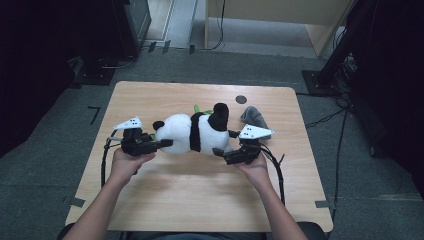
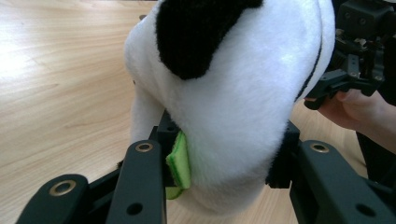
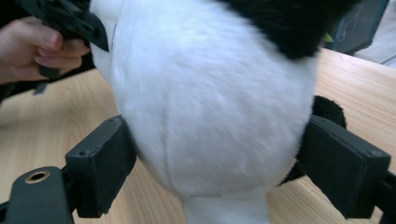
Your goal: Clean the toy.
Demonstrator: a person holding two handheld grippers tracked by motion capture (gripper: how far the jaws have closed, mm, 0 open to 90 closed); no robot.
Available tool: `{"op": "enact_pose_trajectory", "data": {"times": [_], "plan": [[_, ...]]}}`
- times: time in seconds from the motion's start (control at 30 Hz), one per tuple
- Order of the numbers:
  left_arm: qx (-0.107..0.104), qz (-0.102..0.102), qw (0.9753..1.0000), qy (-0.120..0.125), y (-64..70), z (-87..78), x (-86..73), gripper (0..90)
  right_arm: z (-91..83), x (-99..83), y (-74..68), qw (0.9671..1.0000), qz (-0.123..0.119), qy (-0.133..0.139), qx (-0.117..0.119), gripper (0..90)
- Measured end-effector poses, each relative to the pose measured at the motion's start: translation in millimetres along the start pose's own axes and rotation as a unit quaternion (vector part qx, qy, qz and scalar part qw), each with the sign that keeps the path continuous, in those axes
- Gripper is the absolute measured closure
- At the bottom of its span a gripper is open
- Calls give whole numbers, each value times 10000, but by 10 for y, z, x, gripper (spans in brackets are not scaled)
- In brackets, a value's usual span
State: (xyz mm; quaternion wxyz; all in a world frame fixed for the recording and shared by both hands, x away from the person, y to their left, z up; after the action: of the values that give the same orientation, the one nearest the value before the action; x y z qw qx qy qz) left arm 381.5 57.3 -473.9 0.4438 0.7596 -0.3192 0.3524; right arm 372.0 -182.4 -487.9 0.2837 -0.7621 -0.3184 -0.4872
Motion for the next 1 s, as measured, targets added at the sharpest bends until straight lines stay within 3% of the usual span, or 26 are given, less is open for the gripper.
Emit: {"op": "enact_pose_trajectory", "data": {"times": [0.13, 0.3, 0.43, 0.6, 0.7, 0.87, 1.0], "plan": [[-36, 29, 10000, -55, 15, 23, -22, 597, 62, -43, -5, 9997, -58, -157, -162, 162], [89, 48, 9999, -68, -24, 41, -55, 572, 67, -48, -17, 9989, 39, -353, -292, 400], [256, 201, 9994, -121, -39, 54, -70, 478, 45, -19, -28, 9983, 104, -427, -389, 483], [310, 404, 9987, -76, -80, 70, -76, 275, -1, 33, -7, 9981, 234, -398, -418, 509], [295, 587, 9978, -67, -67, 56, -79, 254, -26, 68, 12, 9978, 347, -406, -383, 511], [430, 1008, 9939, -134, -56, 13, -115, 248, -68, 105, 47, 9973, 485, -412, -381, 514], [536, 1017, 9931, -223, -121, -31, -179, 258, -140, 135, 118, 9960, 660, -390, -449, 517]]}}
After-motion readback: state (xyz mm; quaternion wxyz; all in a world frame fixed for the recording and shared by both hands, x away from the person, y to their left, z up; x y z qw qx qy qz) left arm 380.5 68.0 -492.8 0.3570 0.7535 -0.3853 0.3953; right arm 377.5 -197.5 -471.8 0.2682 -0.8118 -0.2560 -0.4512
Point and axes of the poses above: each handheld gripper's, and its own axes: z roughly forward along the jaws, x roughly out of its top, y roughly to its right, the point moved 8 cm from there along z, roughly forward along the jaws, and after that the axes turned 6 degrees about -x, right-handed, at the moved point
